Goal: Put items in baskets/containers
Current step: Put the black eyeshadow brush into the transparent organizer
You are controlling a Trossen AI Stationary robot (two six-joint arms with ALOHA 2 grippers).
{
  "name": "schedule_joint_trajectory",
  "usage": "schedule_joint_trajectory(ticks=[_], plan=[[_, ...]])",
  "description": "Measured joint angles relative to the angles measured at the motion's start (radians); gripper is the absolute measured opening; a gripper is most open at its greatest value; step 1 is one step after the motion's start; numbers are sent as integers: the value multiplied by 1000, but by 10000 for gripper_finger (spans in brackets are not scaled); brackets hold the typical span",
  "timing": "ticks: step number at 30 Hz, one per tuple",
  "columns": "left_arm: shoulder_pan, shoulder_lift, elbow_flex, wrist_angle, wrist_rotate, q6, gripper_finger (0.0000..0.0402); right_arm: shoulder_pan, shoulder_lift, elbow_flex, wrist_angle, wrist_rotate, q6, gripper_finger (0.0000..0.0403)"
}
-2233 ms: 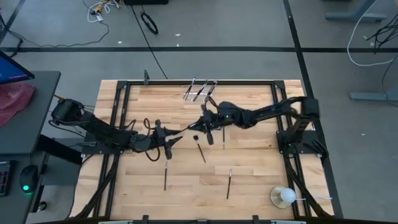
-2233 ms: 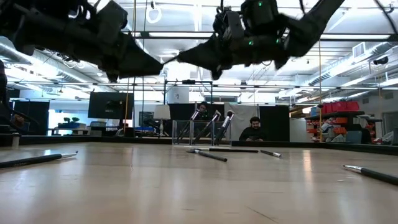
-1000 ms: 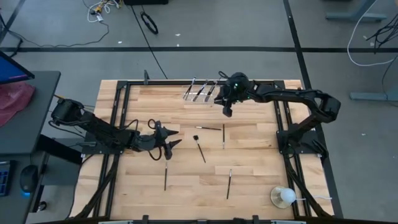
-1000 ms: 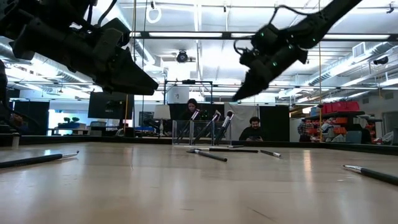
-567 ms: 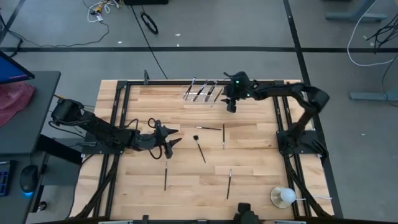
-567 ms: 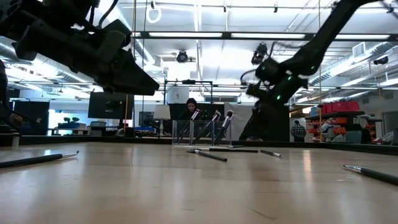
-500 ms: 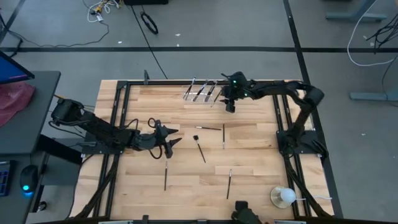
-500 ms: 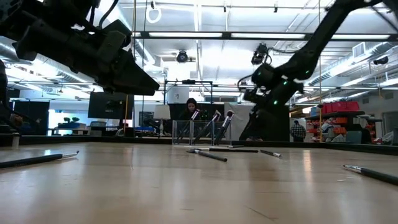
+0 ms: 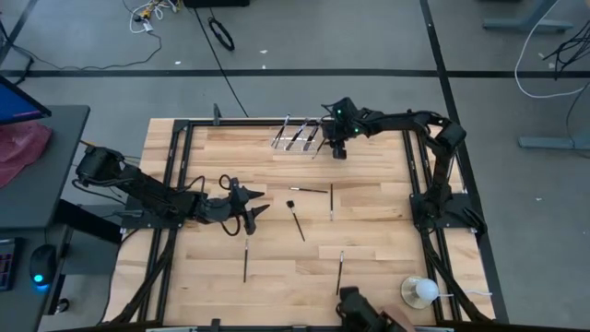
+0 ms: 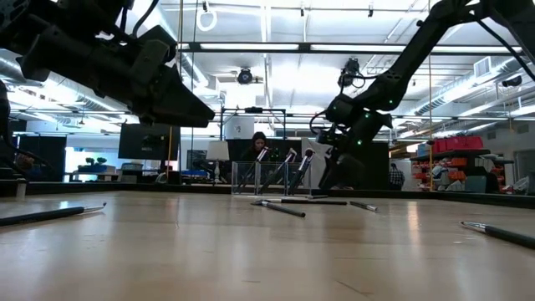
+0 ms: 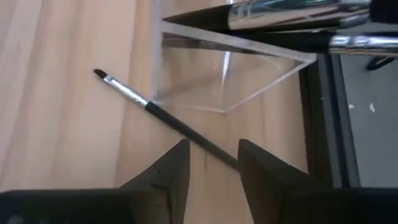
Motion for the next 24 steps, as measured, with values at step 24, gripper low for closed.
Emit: schedule_joint_trajectory(ticks=[24], plan=[[1, 0, 0, 5, 0, 0, 211, -76, 22, 4, 141, 27, 98, 3]])
